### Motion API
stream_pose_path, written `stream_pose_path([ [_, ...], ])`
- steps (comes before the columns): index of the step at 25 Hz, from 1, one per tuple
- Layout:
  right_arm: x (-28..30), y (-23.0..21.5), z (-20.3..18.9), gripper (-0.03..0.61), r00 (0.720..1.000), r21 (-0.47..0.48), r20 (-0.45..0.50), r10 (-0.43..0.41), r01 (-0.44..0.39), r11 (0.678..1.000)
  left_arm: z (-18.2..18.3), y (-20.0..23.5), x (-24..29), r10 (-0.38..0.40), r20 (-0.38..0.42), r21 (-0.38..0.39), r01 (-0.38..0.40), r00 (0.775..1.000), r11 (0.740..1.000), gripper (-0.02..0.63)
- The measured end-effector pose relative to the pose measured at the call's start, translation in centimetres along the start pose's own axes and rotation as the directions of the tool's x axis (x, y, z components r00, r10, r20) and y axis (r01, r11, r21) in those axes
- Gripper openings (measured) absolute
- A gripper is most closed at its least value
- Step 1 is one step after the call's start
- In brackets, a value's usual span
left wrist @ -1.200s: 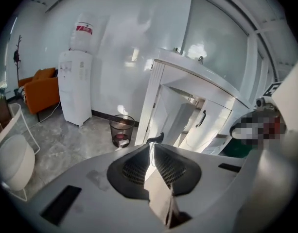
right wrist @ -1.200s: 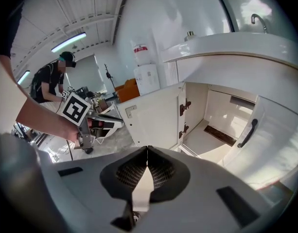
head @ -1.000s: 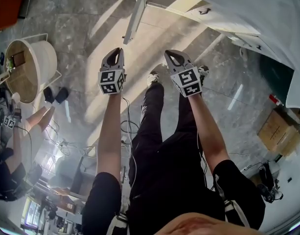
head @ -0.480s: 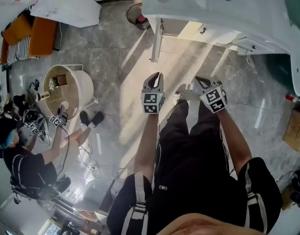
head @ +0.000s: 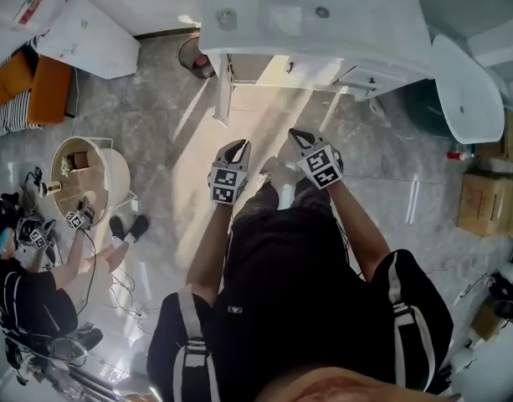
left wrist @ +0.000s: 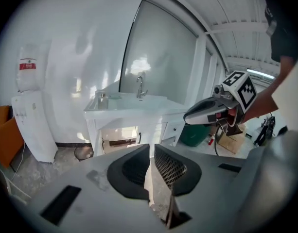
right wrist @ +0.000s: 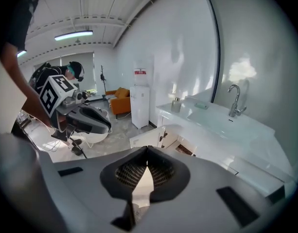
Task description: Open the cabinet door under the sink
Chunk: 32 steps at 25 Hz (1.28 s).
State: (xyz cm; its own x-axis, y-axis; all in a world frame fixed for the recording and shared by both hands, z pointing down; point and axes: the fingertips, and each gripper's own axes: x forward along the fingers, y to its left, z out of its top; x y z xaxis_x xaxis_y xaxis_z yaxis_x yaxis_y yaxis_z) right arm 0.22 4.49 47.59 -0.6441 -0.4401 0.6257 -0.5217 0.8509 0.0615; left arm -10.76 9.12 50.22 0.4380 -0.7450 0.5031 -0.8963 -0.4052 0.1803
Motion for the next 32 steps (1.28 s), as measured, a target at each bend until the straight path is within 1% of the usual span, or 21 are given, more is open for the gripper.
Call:
stream_pose_path([
  [2,-1.0,0.3,-0.2,0.058,1.000,-0.012,-0.006,0.009,-0.009,1.000,0.0,-1.3,-0.1,-0.021,-0.012,0.013,0.021,1.000,1.000,0.038],
  [4,-2.1,0.7,-0.7,0.058,1.000,-0.015,-0.012,0.021,-0.021,1.000,0.4,-2.3,-0.4,-0.032,-0.008,0.008,0.032,0.999,0.999,0.038],
  [7,-3.2,0.7,-1.4,0.058,0.999,-0.016,-0.015,0.031,-0.032,0.999,1.9,-2.2,-0.6,-0.027,0.022,-0.005,0.027,0.999,1.000,0.038],
  [11,-4.0,0.2,-2.5,0.058,0.999,-0.006,-0.026,0.023,-0.023,1.000,3.4,-2.3,-0.9,-0.026,0.053,-0.018,0.027,0.998,0.999,0.038],
  [15,-4.5,-0.6,-2.4,0.058,0.999,-0.008,-0.022,0.028,-0.028,1.000,3.8,-2.9,-0.9,-0.031,0.050,0.007,0.030,0.998,1.000,0.038],
  [20,-4.9,-1.2,-2.4,0.059,0.999,-0.008,-0.018,0.030,-0.030,1.000,3.9,-3.5,-0.7,-0.030,0.052,-0.006,0.030,0.998,1.000,0.038],
  [25,-5.0,-1.4,-2.4,0.058,0.999,-0.003,-0.015,0.032,-0.032,0.999,4.9,-4.2,-0.5,-0.042,0.058,0.010,0.041,0.997,0.999,0.038],
  [32,-5.1,-1.2,-2.6,0.058,0.999,-0.014,-0.020,0.036,-0.036,0.999,4.9,-4.5,-0.8,-0.043,0.065,0.013,0.042,0.997,0.999,0.038],
])
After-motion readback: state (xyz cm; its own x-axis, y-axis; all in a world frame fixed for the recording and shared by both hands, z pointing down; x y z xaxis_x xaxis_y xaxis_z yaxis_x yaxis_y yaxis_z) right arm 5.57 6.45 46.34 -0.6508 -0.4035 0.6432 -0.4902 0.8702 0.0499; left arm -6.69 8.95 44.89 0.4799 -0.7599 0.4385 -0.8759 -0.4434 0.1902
